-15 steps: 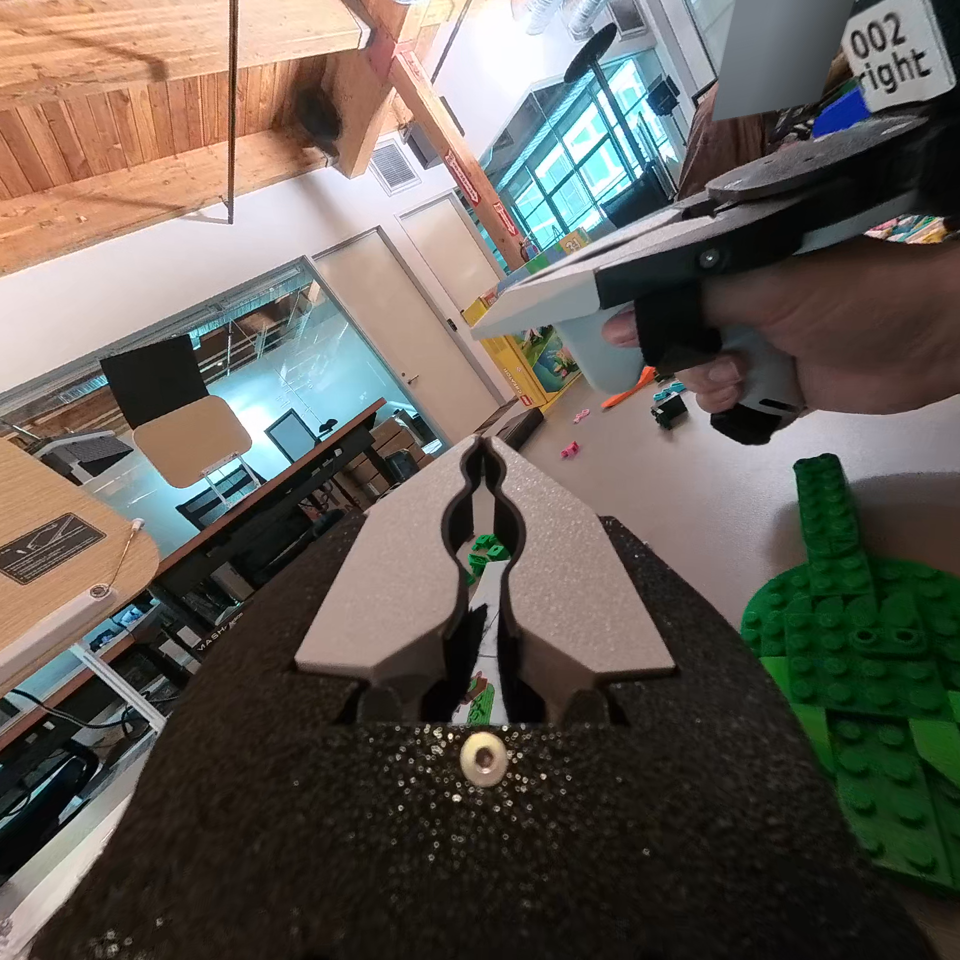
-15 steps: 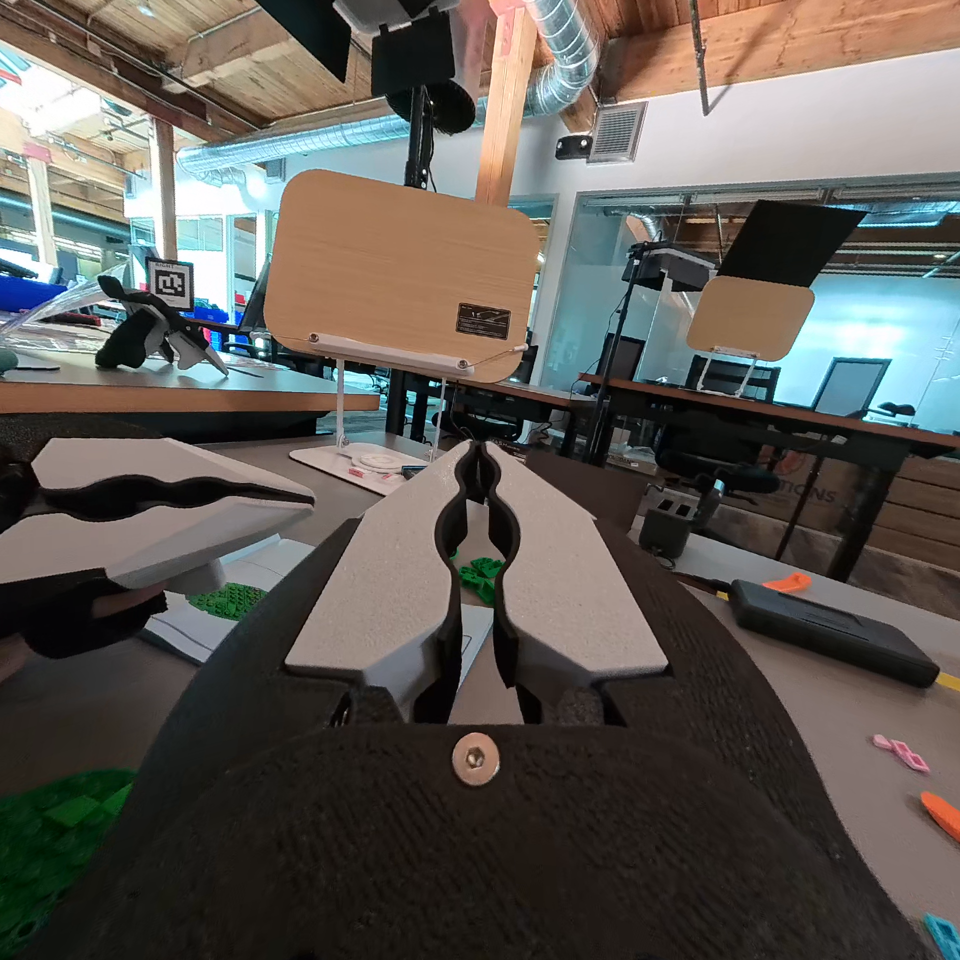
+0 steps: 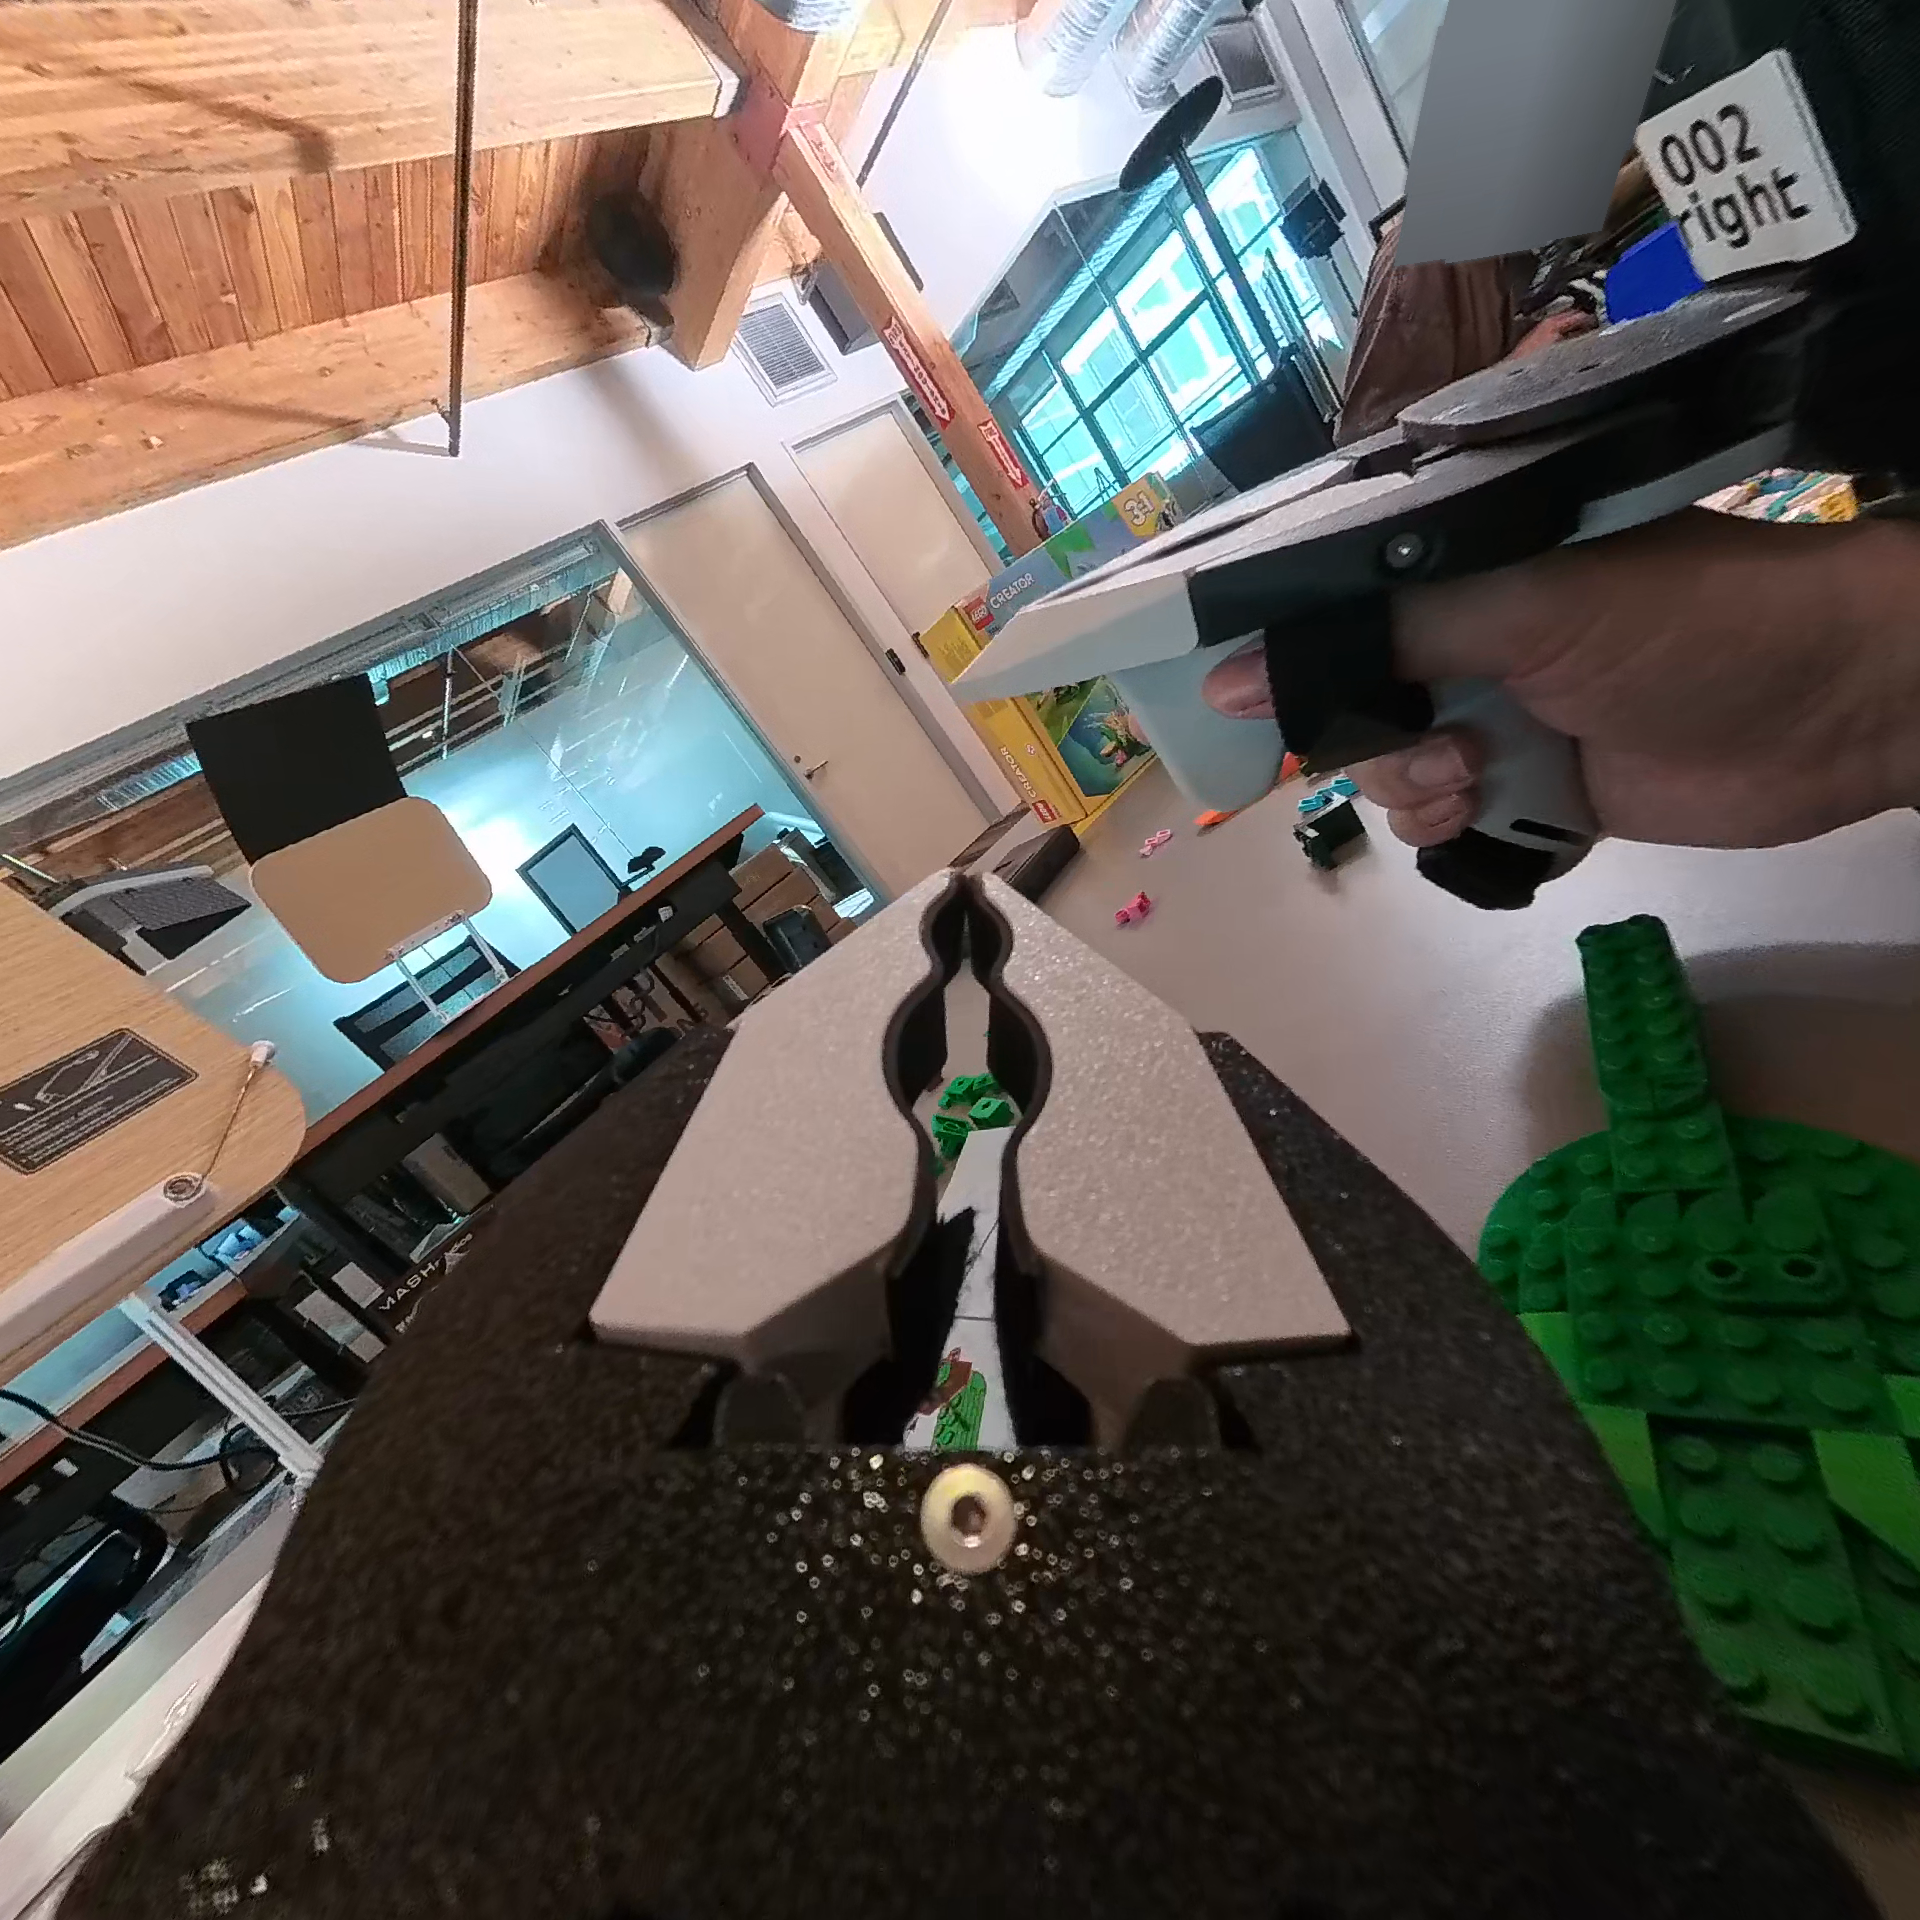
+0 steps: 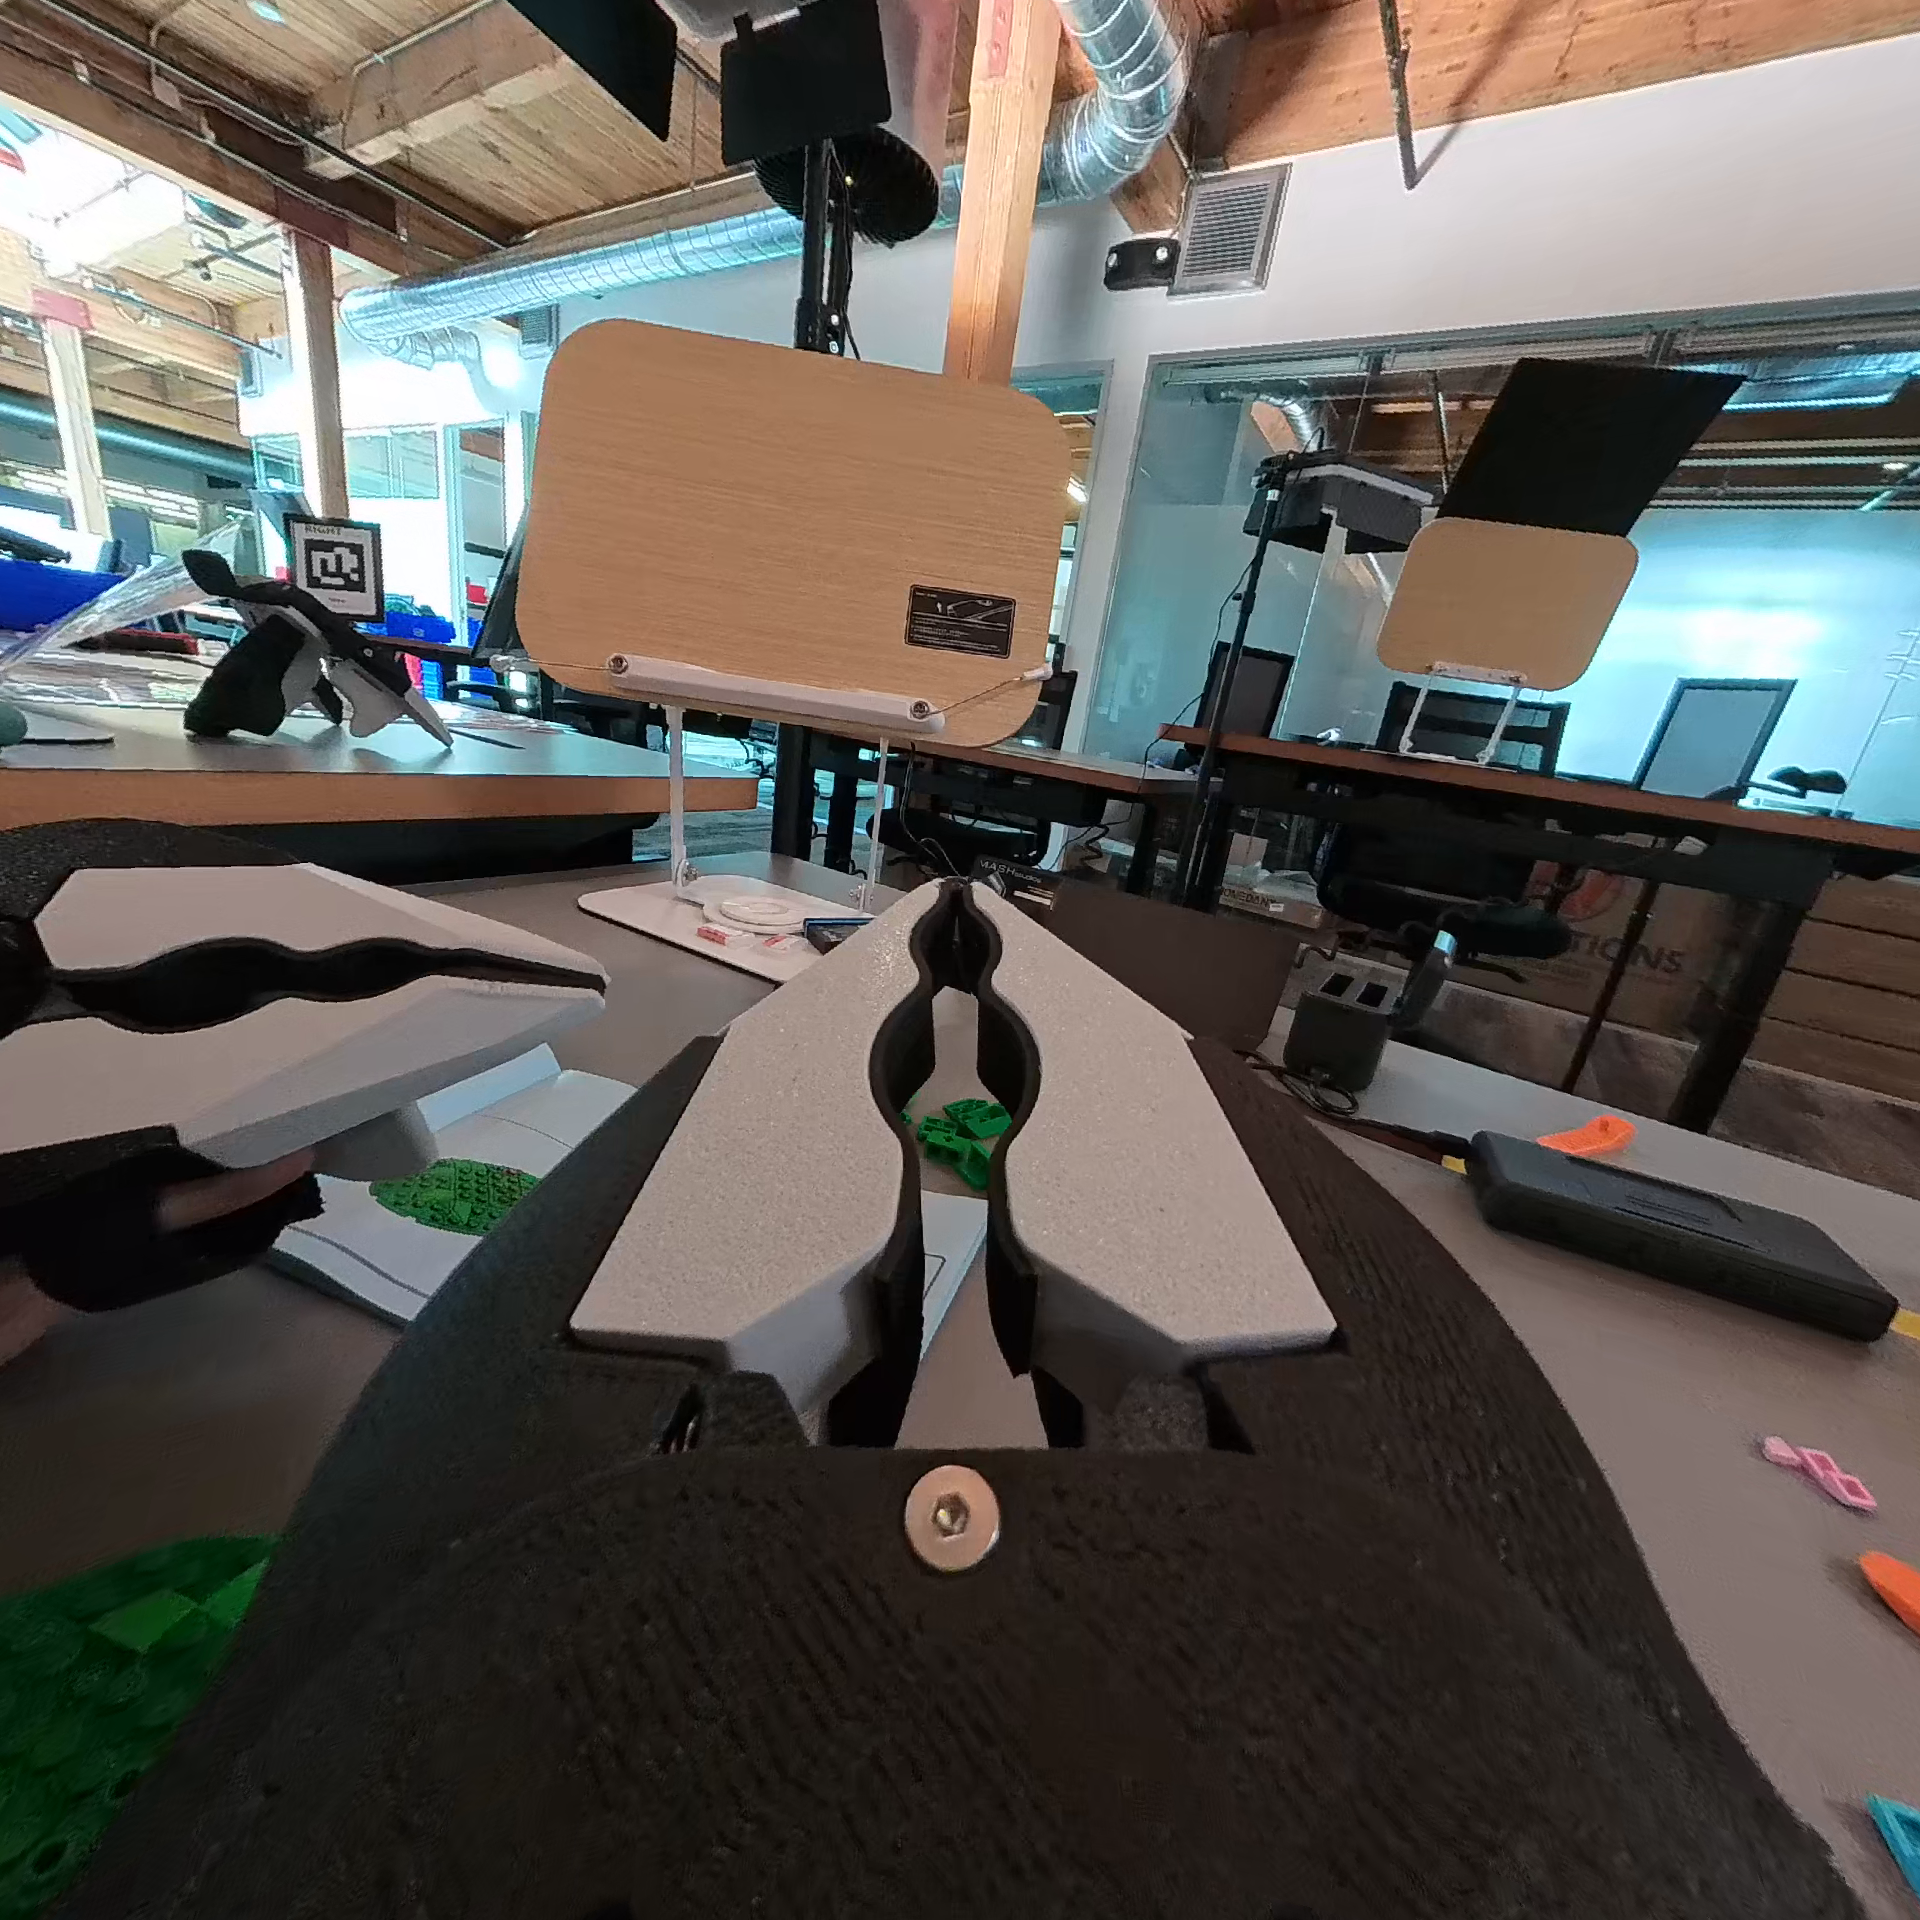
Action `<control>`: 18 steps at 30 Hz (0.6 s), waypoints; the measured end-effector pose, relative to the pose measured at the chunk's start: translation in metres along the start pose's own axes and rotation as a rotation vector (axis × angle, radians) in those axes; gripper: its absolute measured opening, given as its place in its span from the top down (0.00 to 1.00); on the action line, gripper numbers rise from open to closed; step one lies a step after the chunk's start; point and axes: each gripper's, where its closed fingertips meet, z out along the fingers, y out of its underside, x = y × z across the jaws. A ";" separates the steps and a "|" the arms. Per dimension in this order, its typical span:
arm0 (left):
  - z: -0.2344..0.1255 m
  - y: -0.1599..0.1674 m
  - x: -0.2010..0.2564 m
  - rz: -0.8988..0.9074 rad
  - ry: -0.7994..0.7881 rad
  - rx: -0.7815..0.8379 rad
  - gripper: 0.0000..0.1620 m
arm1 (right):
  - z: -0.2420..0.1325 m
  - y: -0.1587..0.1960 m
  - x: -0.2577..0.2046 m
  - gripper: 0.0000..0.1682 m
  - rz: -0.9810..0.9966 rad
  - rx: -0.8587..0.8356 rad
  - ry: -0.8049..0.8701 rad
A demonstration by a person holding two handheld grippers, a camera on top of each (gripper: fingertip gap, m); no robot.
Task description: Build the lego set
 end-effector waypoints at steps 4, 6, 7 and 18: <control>0.000 -0.001 0.001 0.003 0.007 0.002 1.00 | 0.000 0.001 0.000 1.00 0.002 -0.003 0.000; 0.000 -0.001 0.003 0.007 0.012 0.003 1.00 | 0.000 0.001 0.000 1.00 0.001 -0.003 0.000; 0.000 -0.001 0.003 0.008 0.014 0.003 1.00 | 0.000 0.001 0.000 1.00 0.001 -0.003 0.000; 0.000 0.000 0.000 -0.005 0.004 -0.001 1.00 | -0.010 -0.010 0.007 0.99 0.021 -0.038 -0.053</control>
